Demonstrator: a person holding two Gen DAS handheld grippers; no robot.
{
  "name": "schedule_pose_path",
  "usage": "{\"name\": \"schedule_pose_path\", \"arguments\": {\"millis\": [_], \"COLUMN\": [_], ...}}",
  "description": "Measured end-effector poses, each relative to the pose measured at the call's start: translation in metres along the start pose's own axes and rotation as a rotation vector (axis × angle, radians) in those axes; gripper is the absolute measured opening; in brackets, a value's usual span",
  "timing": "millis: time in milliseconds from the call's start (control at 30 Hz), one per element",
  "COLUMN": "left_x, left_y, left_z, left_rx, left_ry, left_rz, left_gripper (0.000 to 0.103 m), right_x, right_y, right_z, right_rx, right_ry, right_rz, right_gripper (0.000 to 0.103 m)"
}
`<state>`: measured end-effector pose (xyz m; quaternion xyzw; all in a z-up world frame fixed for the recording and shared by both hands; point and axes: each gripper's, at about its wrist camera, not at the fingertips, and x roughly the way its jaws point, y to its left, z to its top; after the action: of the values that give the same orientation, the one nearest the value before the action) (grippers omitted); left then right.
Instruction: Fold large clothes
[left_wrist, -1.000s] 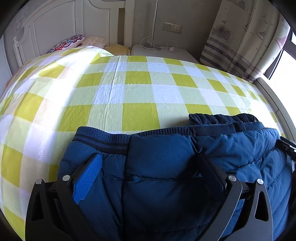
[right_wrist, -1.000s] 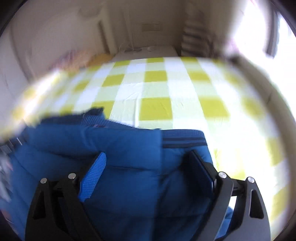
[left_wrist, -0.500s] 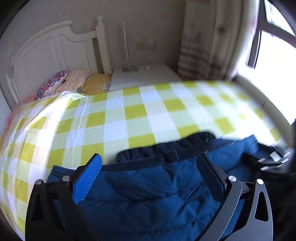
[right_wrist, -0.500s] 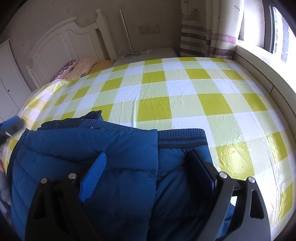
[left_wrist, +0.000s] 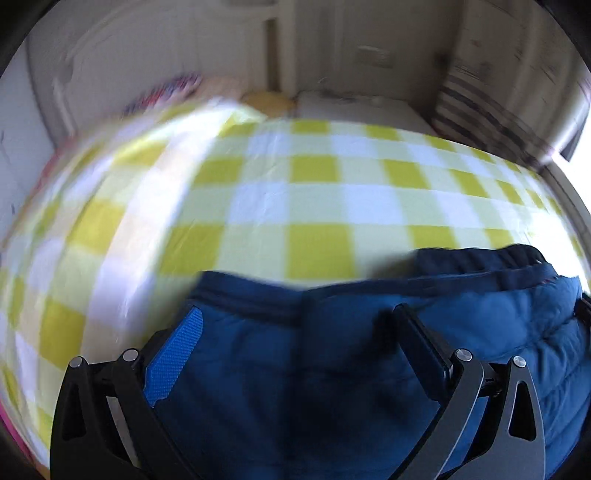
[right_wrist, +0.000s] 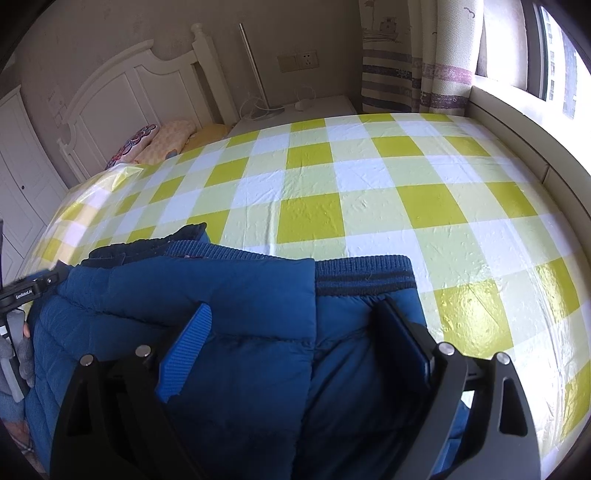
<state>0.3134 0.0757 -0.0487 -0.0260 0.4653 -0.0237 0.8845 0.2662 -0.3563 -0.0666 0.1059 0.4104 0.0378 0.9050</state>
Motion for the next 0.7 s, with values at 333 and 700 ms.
{"name": "schedule_pose_path", "arguments": {"millis": [333, 700], "left_x": [0.011, 0.011], "left_y": [0.014, 0.024], "left_z": [-0.004, -0.005], "left_rx": [-0.064, -0.093], "left_ry": [0.016, 0.011], "left_rz": [-0.012, -0.044], "left_gripper": [0.099, 0.099], "right_x": [-0.013, 0.001], "right_y": [0.022, 0.218], "right_z": [0.002, -0.068], "right_rx": [-0.049, -0.611], "right_ry": [-0.004, 0.047], "right_rz": [-0.192, -0.038], "right_gripper": [0.089, 0.1]}}
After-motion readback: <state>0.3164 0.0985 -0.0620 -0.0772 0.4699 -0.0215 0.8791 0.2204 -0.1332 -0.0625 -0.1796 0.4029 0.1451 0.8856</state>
